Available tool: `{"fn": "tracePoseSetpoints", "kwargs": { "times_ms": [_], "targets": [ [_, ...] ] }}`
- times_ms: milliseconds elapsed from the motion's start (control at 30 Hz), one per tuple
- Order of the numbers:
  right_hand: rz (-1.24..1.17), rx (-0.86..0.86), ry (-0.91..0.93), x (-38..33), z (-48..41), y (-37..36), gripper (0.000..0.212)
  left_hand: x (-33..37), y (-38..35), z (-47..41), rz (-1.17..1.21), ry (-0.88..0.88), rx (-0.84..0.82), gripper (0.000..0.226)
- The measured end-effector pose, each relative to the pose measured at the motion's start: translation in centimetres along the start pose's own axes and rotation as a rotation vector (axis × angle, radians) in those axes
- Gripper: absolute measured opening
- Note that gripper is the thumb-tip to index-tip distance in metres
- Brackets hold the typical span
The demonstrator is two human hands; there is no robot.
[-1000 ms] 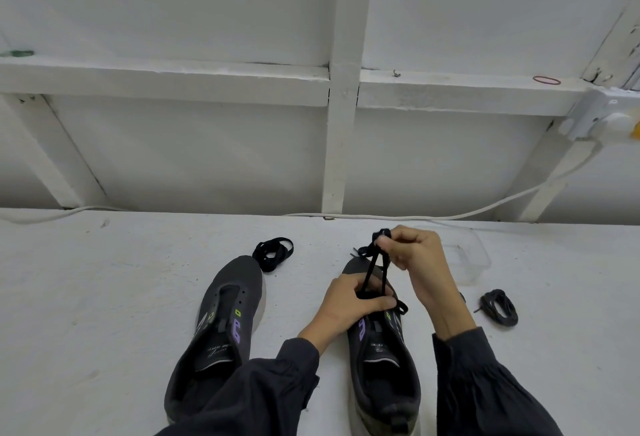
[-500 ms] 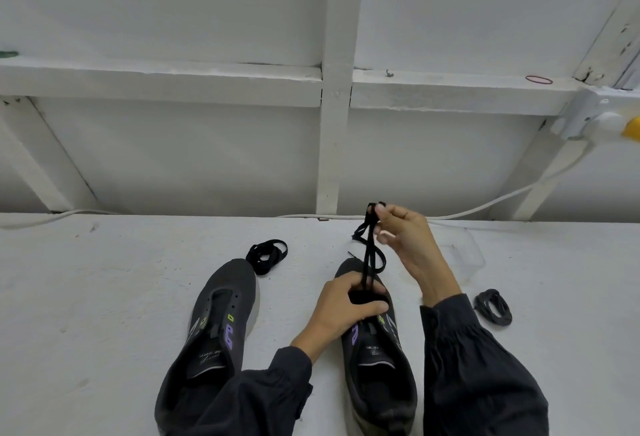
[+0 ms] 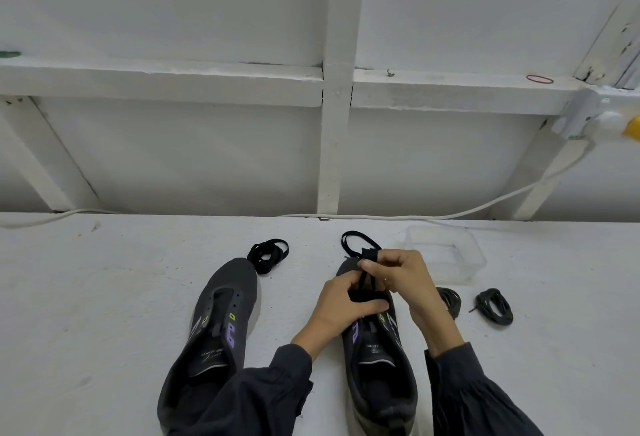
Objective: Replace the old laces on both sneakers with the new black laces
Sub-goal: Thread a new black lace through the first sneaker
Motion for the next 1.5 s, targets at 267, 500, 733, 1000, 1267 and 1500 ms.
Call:
{"fn": "tracePoseSetpoints", "kwargs": {
  "times_ms": [267,500,733,1000,1267,1500],
  "targets": [
    [-0.243,0.049,0.062,-2.7,-0.6,0.5,0.028,0.2,0.1,0.0,0.040,0.000,-0.007,0.026],
    [-0.283,0.014,0.063,-4.4,-2.1,0.2,0.022,0.2,-0.1,0.1,0.050,0.016,-0.009,0.027],
    [-0.304,-0.026,0.029,-4.0,-2.6,0.5,0.019,-0.2,-0.2,0.1,0.071,0.017,0.011,0.032],
    [-0.313,-0.019,0.024,-4.0,-2.7,0.9,0.013,-0.2,-0.6,0.1,0.062,-0.009,0.022,0.036],
    [-0.258,-0.074,0.005,-4.5,-3.0,0.0,0.013,0.4,-0.1,0.4,0.100,-0.017,-0.008,0.033],
    [-0.185,-0.096,-0.009,-4.2,-2.8,-0.1,0.009,2.4,0.3,1.3,0.506,-0.066,0.060,0.012]
  ]
}}
Point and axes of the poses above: each hand's wrist, its own z-axis away from the middle knuckle, its own y-axis out of the back of the hand, x = y × z, the point moved 1 cm from there along -z, towards the middle knuckle, and after that the axes turned 8 degrees about -x, right-handed, at the moved point
